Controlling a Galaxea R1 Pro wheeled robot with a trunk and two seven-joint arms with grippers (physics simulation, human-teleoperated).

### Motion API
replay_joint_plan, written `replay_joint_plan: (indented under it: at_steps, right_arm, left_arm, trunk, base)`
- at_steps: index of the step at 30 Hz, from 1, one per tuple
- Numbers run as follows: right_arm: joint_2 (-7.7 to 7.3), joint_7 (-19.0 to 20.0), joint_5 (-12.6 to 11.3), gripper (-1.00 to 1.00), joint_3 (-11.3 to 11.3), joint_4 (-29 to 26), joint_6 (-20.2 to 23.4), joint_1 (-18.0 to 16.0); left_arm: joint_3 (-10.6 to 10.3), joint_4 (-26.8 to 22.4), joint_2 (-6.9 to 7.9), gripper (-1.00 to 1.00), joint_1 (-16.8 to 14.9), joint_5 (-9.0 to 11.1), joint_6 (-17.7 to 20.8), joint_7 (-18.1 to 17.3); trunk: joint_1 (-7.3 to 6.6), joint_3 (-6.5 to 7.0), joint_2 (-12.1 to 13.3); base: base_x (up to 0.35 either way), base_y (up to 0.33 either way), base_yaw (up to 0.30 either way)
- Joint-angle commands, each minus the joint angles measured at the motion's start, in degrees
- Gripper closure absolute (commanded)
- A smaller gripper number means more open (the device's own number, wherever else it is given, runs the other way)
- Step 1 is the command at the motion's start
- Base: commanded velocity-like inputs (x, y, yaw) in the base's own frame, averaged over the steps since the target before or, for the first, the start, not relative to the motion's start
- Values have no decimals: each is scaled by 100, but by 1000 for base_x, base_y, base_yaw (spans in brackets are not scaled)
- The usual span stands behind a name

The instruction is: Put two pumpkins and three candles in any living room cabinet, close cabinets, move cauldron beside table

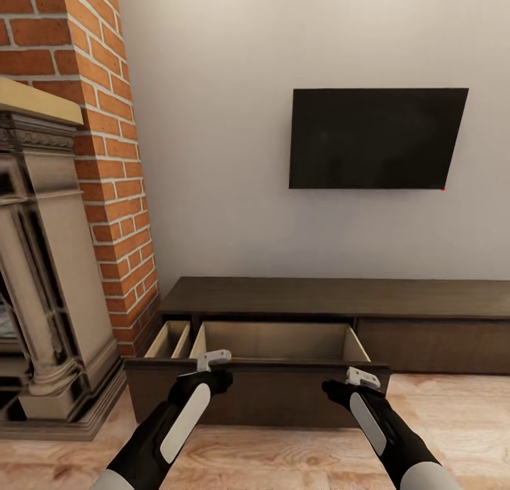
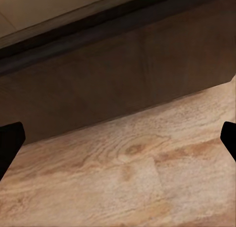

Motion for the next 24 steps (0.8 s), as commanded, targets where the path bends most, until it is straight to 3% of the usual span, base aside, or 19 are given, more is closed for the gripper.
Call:
replay_joint_plan:
  at_steps: [1, 6, 13, 16, 19, 22, 24]
  right_arm:
    - [-8, -56, -51, -100, 35, -12, 9, -4]
    - [-6, -64, -21, -100, 43, -18, -2, -4]
    - [-7, -69, 27, -100, 67, -45, -115, -5]
    - [-8, -63, 80, -100, 129, -57, -314, -2]
    - [-13, -61, 217, -100, 424, -68, -693, 0]
    - [-8, -112, 268, -100, 780, -24, -1182, 0]
    - [-6, -140, 278, -100, 911, -12, -1364, 1]
  left_arm:
    - [-15, -3, 4, -100, -5, 58, -6, 64]
    - [-40, 59, 9, -100, -5, -38, -43, 65]
    - [-57, 89, 6, -100, -5, -603, -131, 35]
    - [-119, 142, 24, -100, 0, -699, -420, 16]
    - [-330, 503, 32, -100, 3, -786, -922, 6]
    - [-672, 942, 29, -100, 4, -951, -1522, 3]
    - [-771, 1049, 18, -100, 4, -985, -1735, 0]
  trunk:
    - [21, -25, -45]
    - [131, -115, -245]
    - [285, -241, -526]
    - [351, -295, -646]
    - [358, -361, -650]
    - [366, -427, -654]
    - [371, -472, -656]
  base:
    - [0, 0, 0]
    - [0, 0, 0]
    - [0, 0, 0]
    - [0, 0, 0]
    - [0, 0, 0]
    - [0, 0, 0]
    - [0, 0, 0]
